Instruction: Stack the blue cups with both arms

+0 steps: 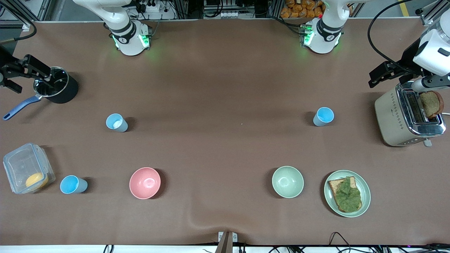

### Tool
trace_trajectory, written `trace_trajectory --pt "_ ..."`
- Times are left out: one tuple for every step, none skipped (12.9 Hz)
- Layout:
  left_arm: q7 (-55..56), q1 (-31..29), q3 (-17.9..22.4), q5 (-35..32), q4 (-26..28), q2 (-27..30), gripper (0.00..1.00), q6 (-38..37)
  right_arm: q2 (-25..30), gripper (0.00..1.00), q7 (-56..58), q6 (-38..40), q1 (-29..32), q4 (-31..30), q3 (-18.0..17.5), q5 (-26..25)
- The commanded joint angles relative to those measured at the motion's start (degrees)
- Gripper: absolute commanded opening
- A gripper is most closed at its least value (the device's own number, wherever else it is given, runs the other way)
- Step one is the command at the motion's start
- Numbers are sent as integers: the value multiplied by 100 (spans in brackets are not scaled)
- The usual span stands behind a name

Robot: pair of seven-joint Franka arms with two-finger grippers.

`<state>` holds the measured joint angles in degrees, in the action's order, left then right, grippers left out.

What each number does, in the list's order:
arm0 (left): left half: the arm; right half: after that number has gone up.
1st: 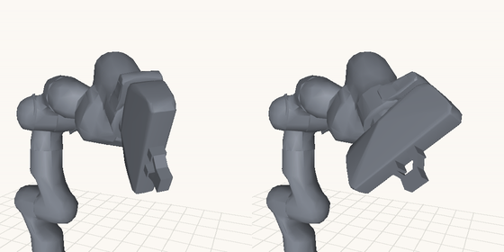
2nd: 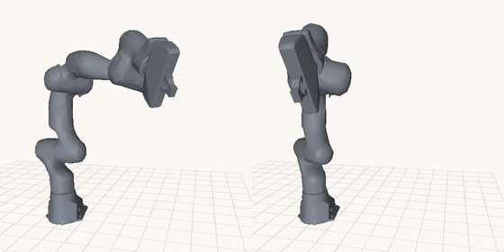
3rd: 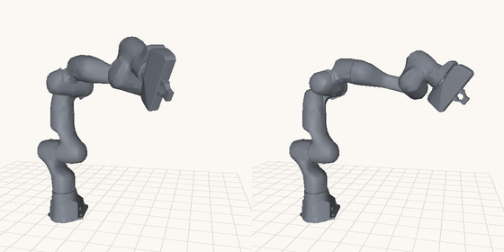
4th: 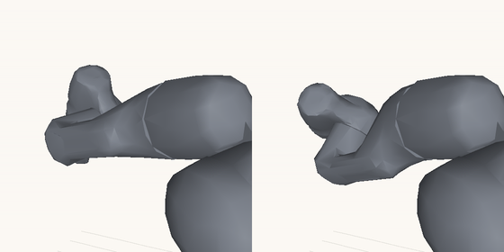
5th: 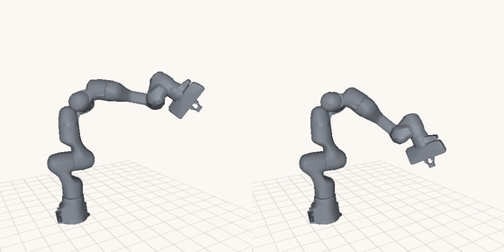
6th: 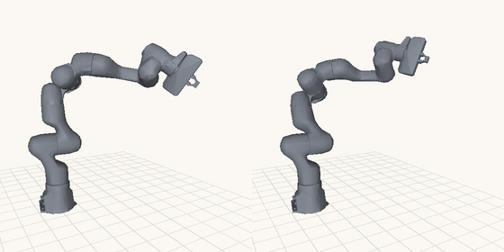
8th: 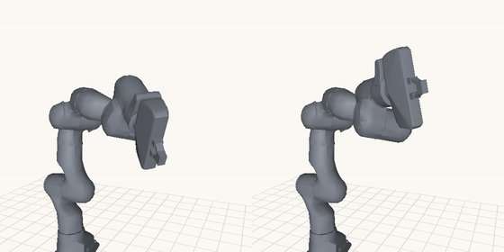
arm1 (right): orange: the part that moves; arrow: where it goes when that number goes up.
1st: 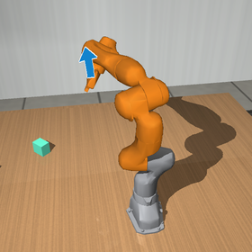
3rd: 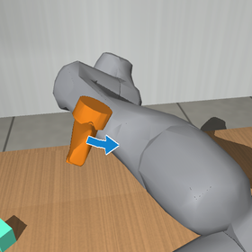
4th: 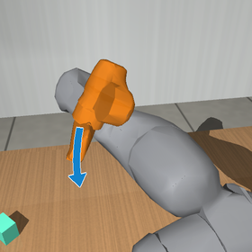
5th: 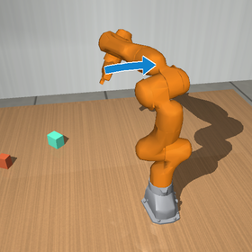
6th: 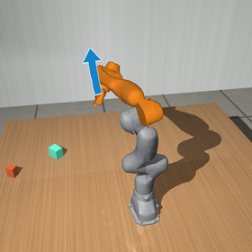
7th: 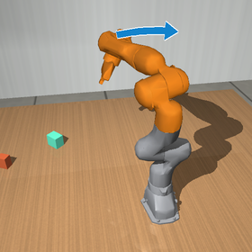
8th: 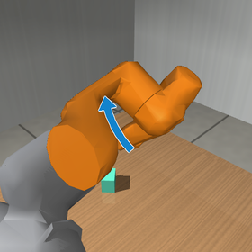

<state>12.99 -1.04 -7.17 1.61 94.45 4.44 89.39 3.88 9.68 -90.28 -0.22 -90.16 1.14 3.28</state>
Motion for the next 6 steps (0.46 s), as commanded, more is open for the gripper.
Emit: trace_trajectory --pt "54 -19 -12 -108 -58 57 100 -97 -45 100 -18 29 -109 130 8 -142" --pt "54 -19 5 -91 -75 48 100 -97 -46 100 -27 37 -119 208 -9 -239" --pt "54 -19 6 -91 -76 57 100 -97 -46 100 -27 46 -93 296 0 -248" --pt "54 -19 6 -99 -76 57 100 -97 -63 100 -18 46 -75 314 9 -248" --pt "54 -19 6 -108 -76 57 100 -97 -81 100 -18 63 -84 306 17 -248" --pt "54 -19 -3 -108 -76 48 100 -97 -81 100 -18 81 -84 306 17 -248"
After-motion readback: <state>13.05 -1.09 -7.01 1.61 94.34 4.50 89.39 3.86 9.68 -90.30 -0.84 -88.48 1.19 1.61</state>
